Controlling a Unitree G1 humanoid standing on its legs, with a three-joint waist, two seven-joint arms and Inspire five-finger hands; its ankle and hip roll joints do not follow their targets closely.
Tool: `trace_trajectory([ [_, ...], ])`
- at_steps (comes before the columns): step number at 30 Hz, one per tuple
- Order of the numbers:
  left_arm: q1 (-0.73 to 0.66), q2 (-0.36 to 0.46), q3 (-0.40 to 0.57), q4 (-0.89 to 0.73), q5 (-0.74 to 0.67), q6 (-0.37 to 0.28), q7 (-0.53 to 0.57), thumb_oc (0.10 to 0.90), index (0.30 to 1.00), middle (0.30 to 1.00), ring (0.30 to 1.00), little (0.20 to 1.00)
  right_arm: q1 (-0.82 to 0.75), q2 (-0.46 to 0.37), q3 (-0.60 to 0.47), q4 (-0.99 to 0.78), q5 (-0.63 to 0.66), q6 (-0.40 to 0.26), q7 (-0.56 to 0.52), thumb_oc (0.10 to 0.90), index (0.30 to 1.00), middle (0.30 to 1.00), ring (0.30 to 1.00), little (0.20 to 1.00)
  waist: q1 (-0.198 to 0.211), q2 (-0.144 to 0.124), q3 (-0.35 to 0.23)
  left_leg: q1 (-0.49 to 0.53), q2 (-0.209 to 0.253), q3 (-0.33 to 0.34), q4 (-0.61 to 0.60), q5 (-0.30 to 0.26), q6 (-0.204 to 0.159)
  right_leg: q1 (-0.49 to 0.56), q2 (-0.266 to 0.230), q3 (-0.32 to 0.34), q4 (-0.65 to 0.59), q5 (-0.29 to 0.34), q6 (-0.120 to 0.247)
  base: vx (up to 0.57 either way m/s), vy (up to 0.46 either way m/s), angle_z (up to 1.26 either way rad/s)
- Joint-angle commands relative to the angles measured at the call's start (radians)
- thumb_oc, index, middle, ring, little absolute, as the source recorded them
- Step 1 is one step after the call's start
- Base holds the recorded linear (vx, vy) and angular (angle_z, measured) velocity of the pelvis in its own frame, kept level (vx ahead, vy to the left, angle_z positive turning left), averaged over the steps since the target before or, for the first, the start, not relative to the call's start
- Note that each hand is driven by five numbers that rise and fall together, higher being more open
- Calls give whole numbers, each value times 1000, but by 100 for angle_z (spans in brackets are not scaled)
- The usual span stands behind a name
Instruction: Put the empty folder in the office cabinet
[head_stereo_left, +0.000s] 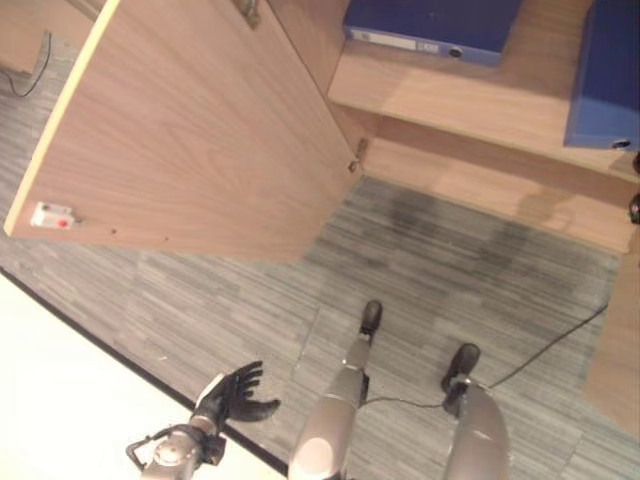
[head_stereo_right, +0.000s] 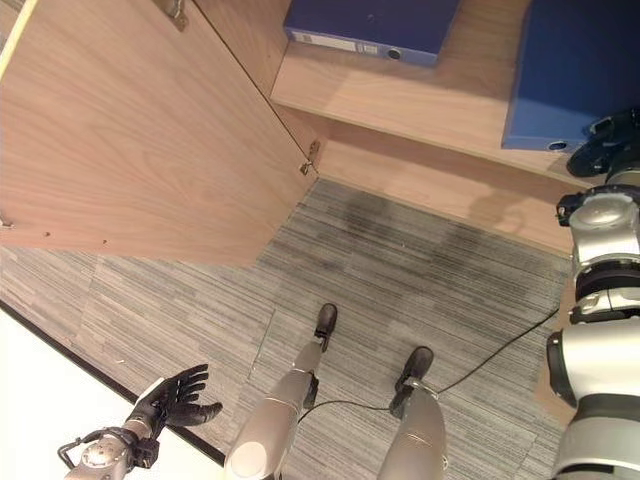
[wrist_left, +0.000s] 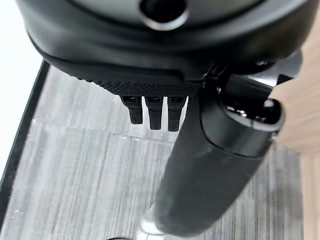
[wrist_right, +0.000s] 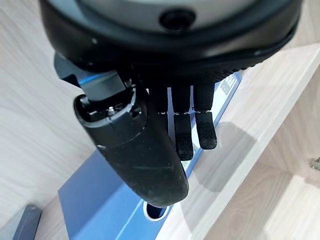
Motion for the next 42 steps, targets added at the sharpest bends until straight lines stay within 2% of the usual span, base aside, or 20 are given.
trace_trajectory([
  [1,52,20,-34,-12,-5,-29,14,800,900,900,900,900,-77,-95,110,-27,-42,-35,-43,400,300,300,300,300,23,-20,-39,64,122,-34,-18,-115,-100,26,-60,53,-25,-15,141,0,0,0],
  [9,60,30,-43,-28,-11,-29,15,800,900,900,900,900,-202,-111,200,27,-44,-26,-36,400,300,300,300,300,30,-20,-45,54,119,-35,-18,-115,-98,2,-61,63,-13,-19,140,15,0,-2],
  [16,58,59,-57,-32,-16,-27,0,800,900,900,900,900,-368,-123,328,70,-30,-28,-18,400,300,300,300,300,44,-29,-59,59,119,-45,-21,-120,-99,1,-60,66,-14,-18,141,12,-4,0],
  [22,49,104,-55,-35,-29,-29,-11,800,900,900,900,900,-534,-155,434,95,40,-34,-4,400,300,300,300,300,61,-45,-75,49,117,-58,-20,-122,-99,-9,-65,65,-11,-19,141,16,-7,1],
  [27,42,132,-45,-43,-47,-32,-18,800,900,900,900,900,-623,-156,477,107,105,-45,7,400,300,300,300,300,75,-57,-86,29,113,-68,-20,-125,-97,-33,-64,73,-12,-17,141,23,-9,0],
  [28,40,138,-44,-44,-51,-33,-18,800,900,900,900,900,-634,-157,487,108,111,-44,8,400,300,300,300,300,73,-65,-94,39,113,-70,-24,-152,-98,-29,-65,82,-3,-56,147,118,-38,1],
  [30,37,137,-45,-41,-54,-36,-19,800,900,900,900,900,-656,-156,492,90,142,-56,2,400,300,300,300,300,72,-68,-97,29,110,-70,-25,-150,-99,-40,-65,88,-10,-52,147,9,21,9],
  [31,33,137,-47,-38,-52,-36,-18,800,900,900,900,900,-657,-155,486,82,158,-62,-3,400,300,300,300,300,75,-63,-89,14,109,-70,-23,-121,-98,-54,-61,84,-21,-9,142,-108,75,11],
  [32,31,134,-46,-36,-52,-37,-17,800,900,900,900,900,-655,-152,484,69,166,-68,-6,400,300,300,300,300,72,-64,-89,11,111,-69,-22,-121,-98,-55,-59,87,-25,-8,141,-112,67,4],
  [35,25,112,-34,-23,-53,-33,-12,800,900,900,900,900,-577,-138,399,-25,229,-106,-35,400,300,300,300,300,57,-72,-82,12,114,-61,-20,-122,-99,-45,-49,94,-40,-2,139,3,9,-1],
  [38,24,80,-5,8,-43,-31,-3,800,900,900,900,900,-344,-117,171,-234,252,-159,-96,400,300,300,300,300,29,-89,-68,33,122,-52,-13,-128,-97,-6,-35,96,-60,-1,137,4,-11,-5],
  [40,18,45,12,31,-30,-28,4,800,900,900,900,900,-197,-84,33,-385,220,-198,-139,400,300,300,300,300,10,-94,-58,51,124,-49,-7,-136,-94,16,-29,94,-65,0,135,-2,-23,-10],
  [42,13,26,23,58,-12,-28,10,800,900,900,900,900,3,-44,-138,-522,165,-216,-171,400,300,300,300,300,-3,-112,-57,80,129,-47,-5,-146,-94,62,-23,84,-76,-1,133,-3,-46,-11],
])
